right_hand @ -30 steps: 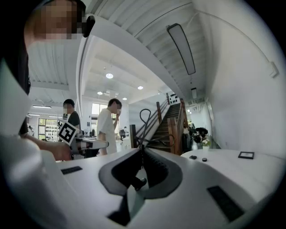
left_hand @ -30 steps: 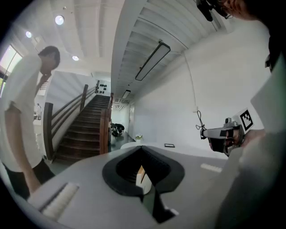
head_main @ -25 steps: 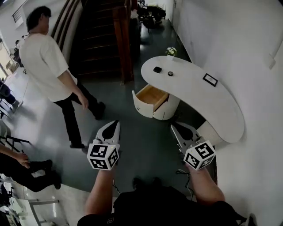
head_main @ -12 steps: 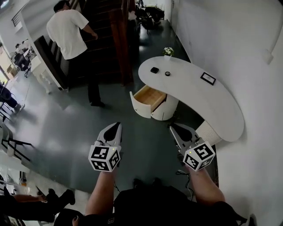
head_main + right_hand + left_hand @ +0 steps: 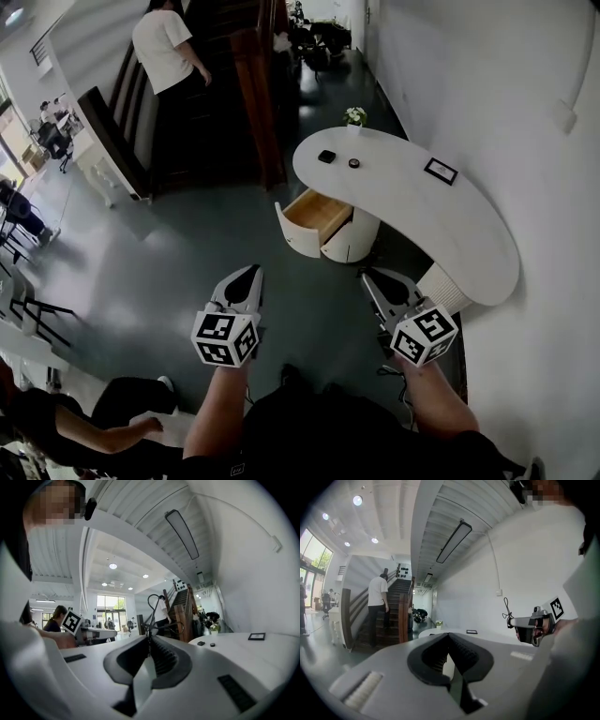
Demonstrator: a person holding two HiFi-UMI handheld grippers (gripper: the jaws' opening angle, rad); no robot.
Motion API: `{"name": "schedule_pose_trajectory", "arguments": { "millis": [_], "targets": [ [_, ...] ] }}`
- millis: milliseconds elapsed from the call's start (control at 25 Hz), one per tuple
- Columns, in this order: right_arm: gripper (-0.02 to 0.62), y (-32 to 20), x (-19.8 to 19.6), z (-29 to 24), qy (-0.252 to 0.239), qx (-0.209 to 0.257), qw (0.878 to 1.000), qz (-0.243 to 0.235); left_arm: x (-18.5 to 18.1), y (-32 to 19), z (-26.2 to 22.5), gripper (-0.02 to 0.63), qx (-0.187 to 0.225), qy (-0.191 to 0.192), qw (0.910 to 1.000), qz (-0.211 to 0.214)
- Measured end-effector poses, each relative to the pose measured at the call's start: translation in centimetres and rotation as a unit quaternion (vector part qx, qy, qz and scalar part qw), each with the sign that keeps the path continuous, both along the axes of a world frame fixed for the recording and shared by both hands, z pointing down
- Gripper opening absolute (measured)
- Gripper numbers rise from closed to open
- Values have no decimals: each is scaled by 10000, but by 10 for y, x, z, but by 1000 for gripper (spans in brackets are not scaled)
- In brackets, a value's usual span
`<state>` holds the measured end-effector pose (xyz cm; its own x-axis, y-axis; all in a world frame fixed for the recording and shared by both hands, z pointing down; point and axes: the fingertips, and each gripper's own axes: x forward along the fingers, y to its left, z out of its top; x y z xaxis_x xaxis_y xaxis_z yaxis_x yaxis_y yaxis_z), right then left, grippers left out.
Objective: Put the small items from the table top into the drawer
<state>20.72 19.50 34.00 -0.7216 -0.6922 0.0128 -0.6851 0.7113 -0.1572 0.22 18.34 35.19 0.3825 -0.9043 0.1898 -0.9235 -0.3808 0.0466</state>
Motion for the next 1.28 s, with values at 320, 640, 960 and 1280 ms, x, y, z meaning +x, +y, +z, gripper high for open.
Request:
{"name": "schedule_pose_trajectory", "arguments": {
  "millis": [320,640,960,1280],
  "targets": [
    [32,-15,-11,9,64,-126,9999,-5,-8,-15,12,11,-85,75,9999,9],
    [32,-46,-33,25,229,-327,9992,50,-30,-49,28,11,-177,177,9997,50],
    [32,-88,-70,42,380,-555,9977,98,-61,-99,48,11,-350,290,9988,168],
    [32,-131,-126,47,569,-639,9963,22,-111,-143,56,11,-410,421,9981,191]
  ]
}}
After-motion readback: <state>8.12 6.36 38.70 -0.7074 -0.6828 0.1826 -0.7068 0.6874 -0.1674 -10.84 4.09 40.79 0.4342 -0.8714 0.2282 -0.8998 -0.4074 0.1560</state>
